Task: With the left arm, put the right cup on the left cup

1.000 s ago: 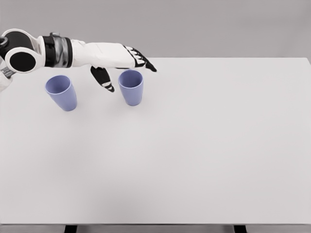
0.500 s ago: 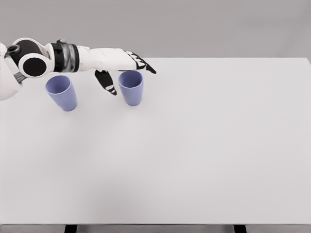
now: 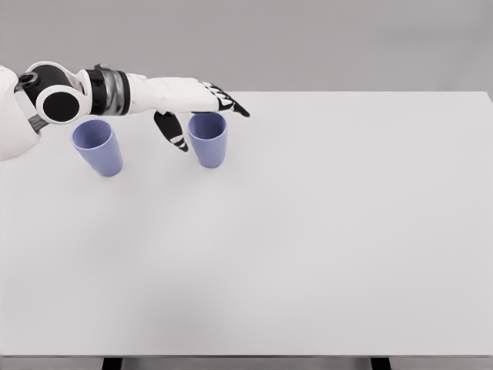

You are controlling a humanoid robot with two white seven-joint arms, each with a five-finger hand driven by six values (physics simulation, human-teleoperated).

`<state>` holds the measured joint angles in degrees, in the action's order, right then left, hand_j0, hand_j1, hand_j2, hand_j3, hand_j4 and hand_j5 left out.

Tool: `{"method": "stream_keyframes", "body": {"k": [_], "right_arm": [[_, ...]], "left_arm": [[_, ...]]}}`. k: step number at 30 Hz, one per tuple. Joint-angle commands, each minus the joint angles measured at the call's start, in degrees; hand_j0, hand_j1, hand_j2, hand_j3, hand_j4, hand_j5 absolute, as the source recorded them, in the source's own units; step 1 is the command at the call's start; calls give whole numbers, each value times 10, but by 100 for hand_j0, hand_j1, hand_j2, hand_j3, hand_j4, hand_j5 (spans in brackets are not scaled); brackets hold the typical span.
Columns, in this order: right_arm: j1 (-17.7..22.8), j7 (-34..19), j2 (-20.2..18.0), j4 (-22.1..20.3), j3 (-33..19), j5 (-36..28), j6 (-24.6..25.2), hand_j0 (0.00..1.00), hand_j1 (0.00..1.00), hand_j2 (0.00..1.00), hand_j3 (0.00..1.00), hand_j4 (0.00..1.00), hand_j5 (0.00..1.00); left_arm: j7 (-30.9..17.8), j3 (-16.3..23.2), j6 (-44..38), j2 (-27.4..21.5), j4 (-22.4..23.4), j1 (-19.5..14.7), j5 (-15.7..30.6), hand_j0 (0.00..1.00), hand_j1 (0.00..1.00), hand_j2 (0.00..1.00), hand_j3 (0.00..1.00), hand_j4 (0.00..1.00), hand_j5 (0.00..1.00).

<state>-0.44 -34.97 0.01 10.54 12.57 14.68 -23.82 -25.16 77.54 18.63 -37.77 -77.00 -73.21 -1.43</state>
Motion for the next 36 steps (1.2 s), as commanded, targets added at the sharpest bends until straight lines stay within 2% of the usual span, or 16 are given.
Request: {"method": "stream_keyframes", "body": {"k": [1,10,15,23,36], "right_arm": [[0,0,0,0,0,1,-1,100,100,100,100,100,100],[0,0,0,0,0,1,-1,100,100,100,100,100,100],[0,0,0,0,0,1,-1,100,100,100,100,100,100],[0,0,0,0,0,1,-1,100,100,100,100,100,100],[0,0,0,0,0,1,-1,100,100,100,100,100,100]], "left_arm": [[0,-1,-5,0,9,0,1,100,100,100,100,100,100],[27,-2,-3,3,80,-4,0,100,100,100,100,100,100],[27,0,-2,28,112,-3,-1,100,100,100,100,100,100],[37,23,-4,41,114,7,-2,100,100,100,100,100,100],[56,23,-4,64,128,14,-9,100,100,100,100,100,100]]}}
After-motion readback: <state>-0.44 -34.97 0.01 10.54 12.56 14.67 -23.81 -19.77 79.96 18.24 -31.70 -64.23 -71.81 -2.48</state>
